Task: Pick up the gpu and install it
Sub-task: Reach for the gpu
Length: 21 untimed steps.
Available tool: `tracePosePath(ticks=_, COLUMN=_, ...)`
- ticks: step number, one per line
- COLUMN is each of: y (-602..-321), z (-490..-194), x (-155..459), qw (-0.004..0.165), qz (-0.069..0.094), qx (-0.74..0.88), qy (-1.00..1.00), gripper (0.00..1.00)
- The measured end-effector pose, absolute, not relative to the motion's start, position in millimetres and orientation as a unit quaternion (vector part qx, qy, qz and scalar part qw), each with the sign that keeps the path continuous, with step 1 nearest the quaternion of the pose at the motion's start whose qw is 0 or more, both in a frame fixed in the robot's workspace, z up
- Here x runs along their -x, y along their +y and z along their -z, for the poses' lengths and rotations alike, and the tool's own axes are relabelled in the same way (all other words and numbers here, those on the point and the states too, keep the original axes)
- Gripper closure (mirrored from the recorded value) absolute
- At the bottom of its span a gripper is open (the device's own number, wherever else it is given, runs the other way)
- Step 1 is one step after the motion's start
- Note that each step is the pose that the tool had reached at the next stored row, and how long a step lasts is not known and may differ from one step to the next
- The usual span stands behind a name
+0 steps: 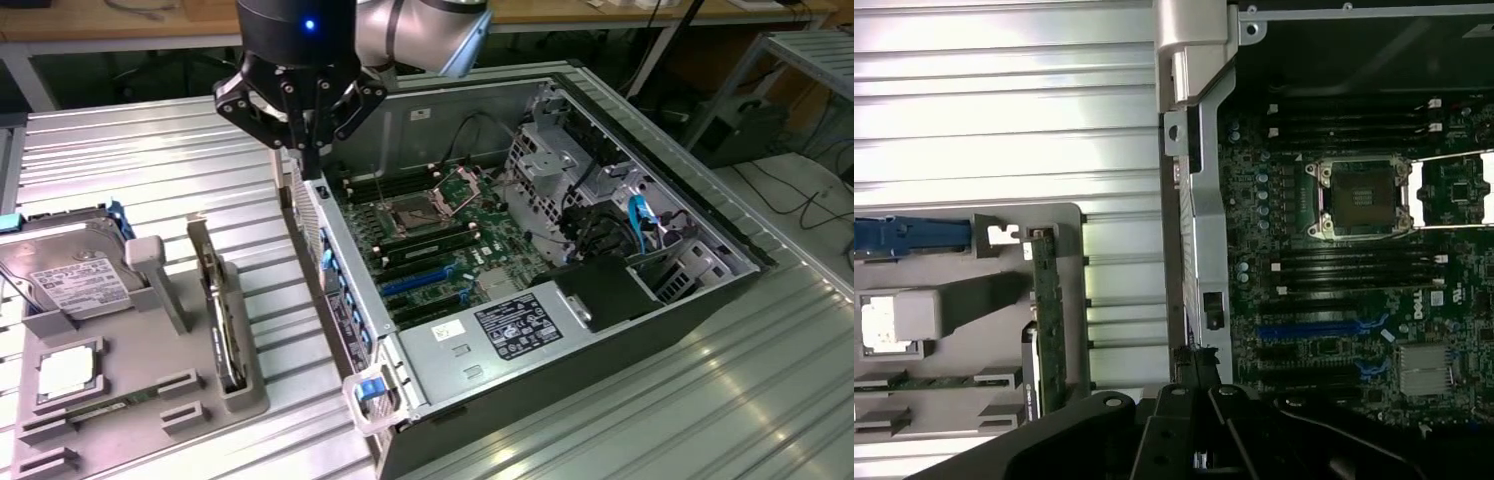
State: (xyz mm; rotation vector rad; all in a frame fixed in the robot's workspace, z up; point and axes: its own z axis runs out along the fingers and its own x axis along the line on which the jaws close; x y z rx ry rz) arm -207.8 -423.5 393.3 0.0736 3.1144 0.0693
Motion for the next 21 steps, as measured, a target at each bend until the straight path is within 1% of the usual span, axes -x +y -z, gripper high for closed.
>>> tracePosePath(ticks=21, y=-432.9, z=-393.3, x=237.2, qw=0.013, qz=-0.022, qx=-0.02, qy=0.999, gripper=0.89)
